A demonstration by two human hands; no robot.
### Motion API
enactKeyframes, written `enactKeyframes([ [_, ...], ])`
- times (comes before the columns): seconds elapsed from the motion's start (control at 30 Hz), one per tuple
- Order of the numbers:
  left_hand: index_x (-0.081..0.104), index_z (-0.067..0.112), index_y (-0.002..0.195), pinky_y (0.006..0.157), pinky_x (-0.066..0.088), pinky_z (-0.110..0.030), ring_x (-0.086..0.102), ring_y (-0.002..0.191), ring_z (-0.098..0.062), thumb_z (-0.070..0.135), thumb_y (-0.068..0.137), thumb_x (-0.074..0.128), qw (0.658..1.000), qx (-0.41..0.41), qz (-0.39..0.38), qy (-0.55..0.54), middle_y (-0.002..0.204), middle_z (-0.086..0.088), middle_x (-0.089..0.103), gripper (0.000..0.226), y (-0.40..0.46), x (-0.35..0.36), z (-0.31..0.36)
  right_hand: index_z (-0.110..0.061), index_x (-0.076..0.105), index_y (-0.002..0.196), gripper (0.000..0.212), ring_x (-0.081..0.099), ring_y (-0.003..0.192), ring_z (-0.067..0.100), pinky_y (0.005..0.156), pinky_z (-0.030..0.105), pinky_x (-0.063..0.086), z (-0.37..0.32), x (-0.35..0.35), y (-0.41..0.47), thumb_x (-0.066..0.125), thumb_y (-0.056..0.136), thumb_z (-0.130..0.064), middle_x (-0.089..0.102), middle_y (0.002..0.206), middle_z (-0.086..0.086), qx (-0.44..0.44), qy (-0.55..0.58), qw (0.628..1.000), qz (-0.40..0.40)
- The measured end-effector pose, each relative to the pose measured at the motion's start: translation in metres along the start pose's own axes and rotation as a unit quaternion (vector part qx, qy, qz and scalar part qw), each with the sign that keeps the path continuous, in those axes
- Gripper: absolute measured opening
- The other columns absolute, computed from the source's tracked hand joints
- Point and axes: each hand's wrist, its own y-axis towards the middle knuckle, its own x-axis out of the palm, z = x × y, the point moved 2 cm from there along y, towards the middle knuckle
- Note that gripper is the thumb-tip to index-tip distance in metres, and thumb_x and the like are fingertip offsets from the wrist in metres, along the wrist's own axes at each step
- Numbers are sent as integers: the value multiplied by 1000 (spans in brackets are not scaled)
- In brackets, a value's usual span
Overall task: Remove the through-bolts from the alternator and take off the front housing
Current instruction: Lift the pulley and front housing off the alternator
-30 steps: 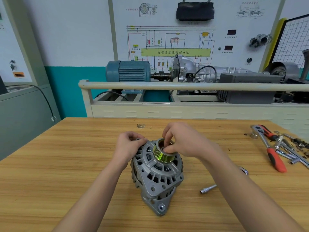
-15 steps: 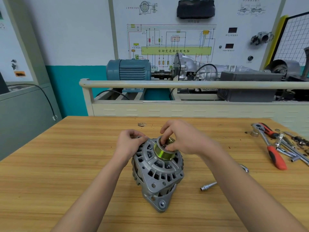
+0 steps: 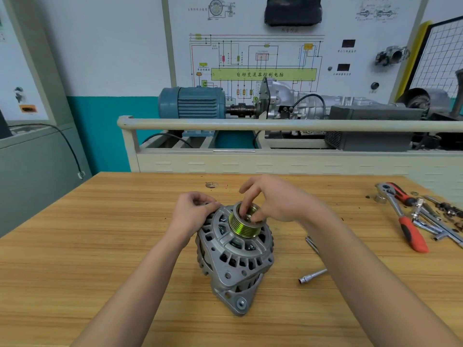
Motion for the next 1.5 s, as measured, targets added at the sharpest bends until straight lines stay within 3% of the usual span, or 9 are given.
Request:
enactKeyframes([
  [0.07,67,12,78,68,56,-35,66,75,-23,13,81,74,1000,0,2,0,84,-10,69,8,0,0,0,-32,73,76,17,45,125,17,99,38,40,2,-3,0,78,77,-16,53,134,-8,15,16,1000,2],
  [0.23,67,12,78,70,57,-38,66,76,-24,14,81,74,1000,0,1,-3,83,-10,69,8,1,0,-1,-22,75,88,12,54,106,14,64,20,35,0,10,1,78,77,-25,63,117,-5,5,-67,997,48],
  [0.47,67,11,78,69,55,-36,65,74,-23,13,81,74,1000,0,0,-6,82,-9,69,8,2,0,-1,-33,72,74,19,45,126,17,101,38,39,2,-2,1,82,73,-17,52,135,-8,6,28,1000,8],
  [0.63,68,12,78,68,55,-34,66,73,-21,13,80,75,1000,0,-2,-4,81,-8,70,8,3,0,-3,-26,75,82,8,47,117,17,79,32,40,-1,8,0,79,75,-28,58,125,-8,0,-75,995,58],
  [0.83,68,11,79,63,54,-31,65,73,-20,14,81,75,1000,0,-2,-3,82,-8,69,8,2,0,-2,-30,74,80,16,43,125,19,99,40,41,-1,-4,0,82,72,-19,52,134,-6,11,-16,1000,12],
  [1.0,68,9,83,62,53,-31,65,75,-22,13,81,74,1000,-3,-8,-8,84,-10,68,8,2,0,-3,-24,74,88,13,49,109,14,67,24,36,-3,8,0,77,78,-31,61,120,-4,9,-91,994,55],
  [1.2,68,9,83,59,51,-28,64,70,-18,12,81,74,1000,-4,-12,-13,82,-9,68,8,1,0,-1,-28,75,85,17,44,126,19,96,36,40,-1,-3,-1,81,73,-17,53,135,-6,22,-8,1000,10],
  [1.33,68,7,84,55,50,-25,64,69,-18,12,82,74,1000,1,-15,-9,82,-9,68,8,1,0,-1,-25,74,88,14,46,115,16,77,32,40,-2,6,0,77,77,-34,62,121,-4,26,-97,993,57],
  [1.5,68,7,84,52,49,-22,64,64,-14,12,82,74,1000,-3,-20,-13,80,-8,69,8,2,-2,-2,-29,73,85,19,43,123,16,91,33,41,-5,5,5,78,76,-13,53,134,-7,-4,-60,998,13],
])
